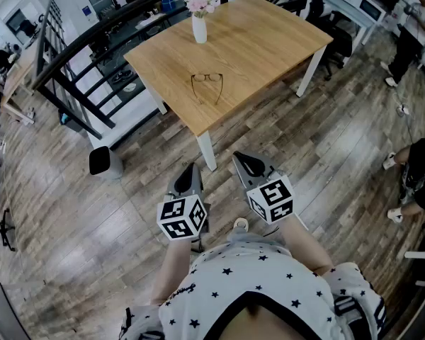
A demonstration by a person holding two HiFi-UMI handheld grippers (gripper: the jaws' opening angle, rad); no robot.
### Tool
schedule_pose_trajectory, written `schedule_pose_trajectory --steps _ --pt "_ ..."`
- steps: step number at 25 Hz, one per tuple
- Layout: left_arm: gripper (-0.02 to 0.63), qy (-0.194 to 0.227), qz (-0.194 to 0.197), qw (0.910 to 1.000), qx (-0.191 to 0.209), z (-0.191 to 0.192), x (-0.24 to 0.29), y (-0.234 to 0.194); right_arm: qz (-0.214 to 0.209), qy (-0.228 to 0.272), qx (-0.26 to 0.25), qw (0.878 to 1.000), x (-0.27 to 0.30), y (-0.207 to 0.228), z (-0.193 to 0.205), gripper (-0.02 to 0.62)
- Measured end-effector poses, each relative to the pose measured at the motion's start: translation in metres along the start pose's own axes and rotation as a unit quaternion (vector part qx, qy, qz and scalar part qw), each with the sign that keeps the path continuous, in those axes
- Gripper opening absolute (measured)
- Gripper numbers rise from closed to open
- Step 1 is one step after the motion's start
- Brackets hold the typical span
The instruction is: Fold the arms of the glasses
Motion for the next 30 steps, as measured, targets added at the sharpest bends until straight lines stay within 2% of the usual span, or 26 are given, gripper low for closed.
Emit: schedule_pose_trajectory --steps 6,13,21,30 --pt "0.006 -0.008 0.002 0.9999 -0.014 0.021 -0.021 0.004 0.019 -0.008 0.006 1.0 -0.022 -0.01 0.01 0.017" --pt "0.006 -0.015 0.01 0.9998 -0.012 0.028 -0.026 0.011 0.021 -0.012 -0.001 1.0 -0.031 -0.019 0.01 0.017" --pt "0.006 -0.016 0.016 0.9997 -0.011 0.022 -0.009 0.01 0.012 -0.001 -0.012 1.0 -0.013 -0.009 0.003 0.018" --pt "0.006 -0.009 0.013 0.9992 -0.036 0.012 0.022 0.009 -0.006 -0.009 -0.014 1.0 0.005 0.017 -0.001 0.018"
Point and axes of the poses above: the fingertips, and each gripper's own axes: x forward along the fingers, y to its right, z out of its underside, the point moved 8 cm from there along -x, backward along the fingers, and after that the axes turned 12 degrees about -y, right-handed, at the moved point
